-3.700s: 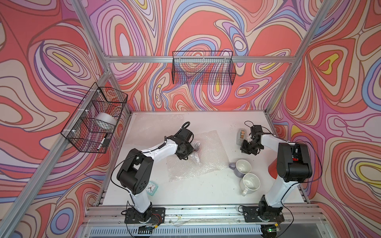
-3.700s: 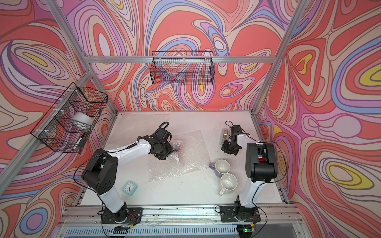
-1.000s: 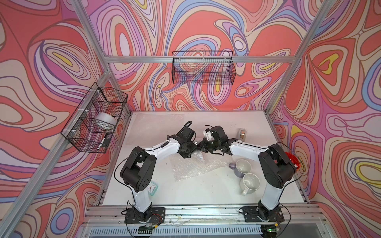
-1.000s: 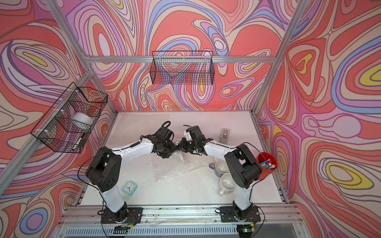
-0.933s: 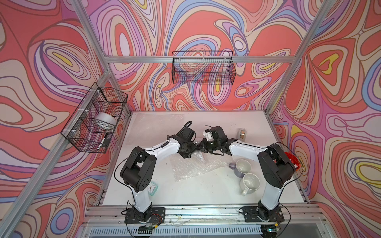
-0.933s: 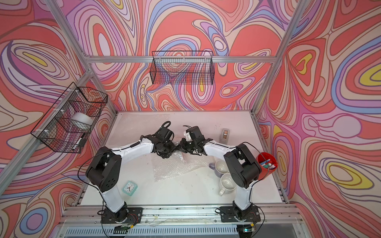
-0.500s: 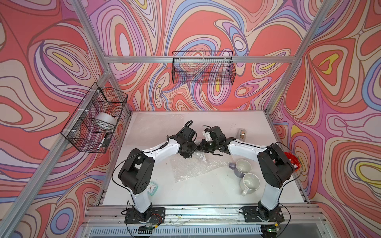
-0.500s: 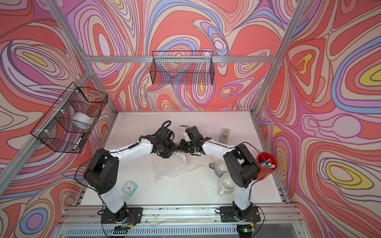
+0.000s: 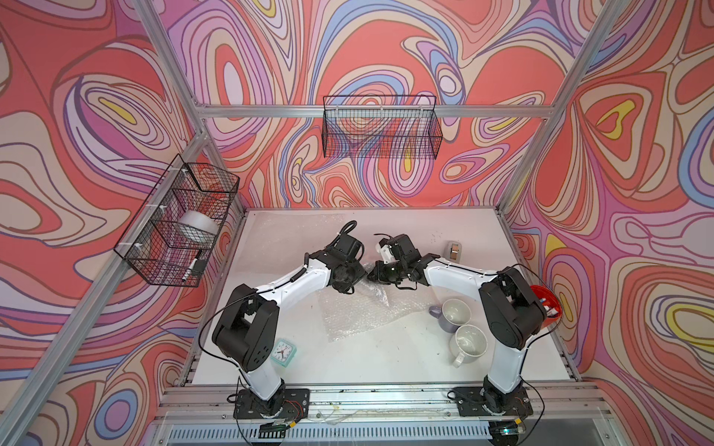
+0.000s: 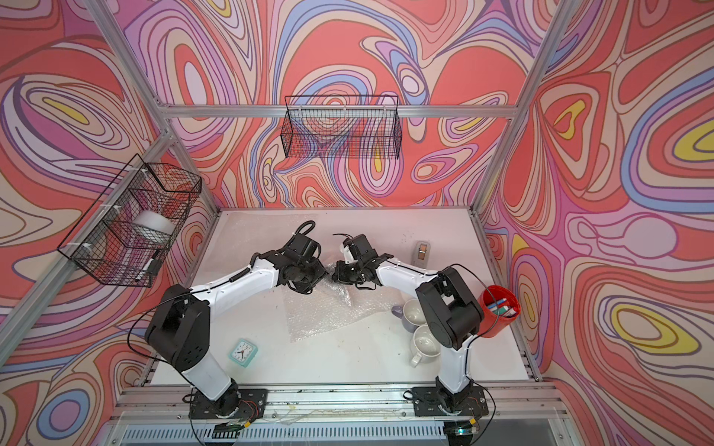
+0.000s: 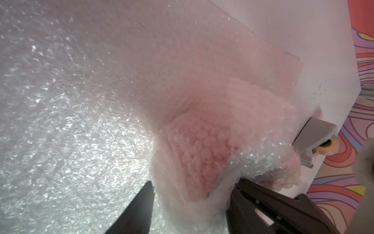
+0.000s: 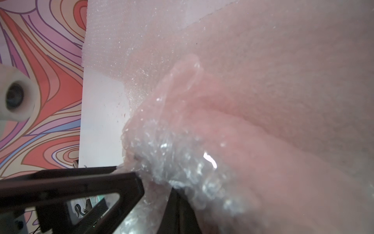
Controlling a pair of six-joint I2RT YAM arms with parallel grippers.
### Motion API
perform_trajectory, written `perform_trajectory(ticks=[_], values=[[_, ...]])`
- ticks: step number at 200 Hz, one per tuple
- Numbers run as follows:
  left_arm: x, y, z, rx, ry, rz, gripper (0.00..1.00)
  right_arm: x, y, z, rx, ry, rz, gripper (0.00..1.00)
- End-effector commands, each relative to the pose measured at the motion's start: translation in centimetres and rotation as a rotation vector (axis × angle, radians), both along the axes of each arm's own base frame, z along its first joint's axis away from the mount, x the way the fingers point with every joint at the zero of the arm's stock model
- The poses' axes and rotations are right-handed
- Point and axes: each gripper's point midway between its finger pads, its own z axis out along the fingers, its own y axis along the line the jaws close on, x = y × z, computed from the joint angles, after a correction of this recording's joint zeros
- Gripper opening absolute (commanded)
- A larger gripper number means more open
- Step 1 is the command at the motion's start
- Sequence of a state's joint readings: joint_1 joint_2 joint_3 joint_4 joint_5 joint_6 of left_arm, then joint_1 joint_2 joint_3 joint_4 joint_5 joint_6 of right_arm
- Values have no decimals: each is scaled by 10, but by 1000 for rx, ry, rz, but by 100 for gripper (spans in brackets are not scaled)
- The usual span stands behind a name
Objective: Wrap mugs in bubble wrap
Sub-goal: Stick the tape on the bubble wrap.
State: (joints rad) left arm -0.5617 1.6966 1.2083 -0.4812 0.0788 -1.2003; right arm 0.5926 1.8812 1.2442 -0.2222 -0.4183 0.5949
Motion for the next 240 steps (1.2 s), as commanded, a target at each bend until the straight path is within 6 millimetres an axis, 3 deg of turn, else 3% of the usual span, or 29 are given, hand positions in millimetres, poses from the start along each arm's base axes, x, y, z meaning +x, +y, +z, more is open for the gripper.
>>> perform_trajectory(ticks=[1,22,106,134,149,179,196,240], values=[[-1,9,-18,51,33,0,56,-14,-8,-17,-76,68,14,0],[-4,8,-31,46,60,-2,55,-12,-8,-4,-72,48,13,0],[-5,5,-38,29,73,-4,54,1,-22,44,-122,-77,-36,40],[-5,3,-39,23,75,-6,54,11,-22,54,-139,-117,-47,43],[-5,2,-39,18,75,-5,53,15,-18,56,-128,-124,-39,36],[-4,1,-40,15,76,-8,52,26,-5,53,-95,-123,-23,9],[-4,1,-40,16,75,-8,52,33,-2,45,-94,-105,-22,1],[-5,1,-41,16,80,-9,51,31,-4,10,-144,-25,-21,0]])
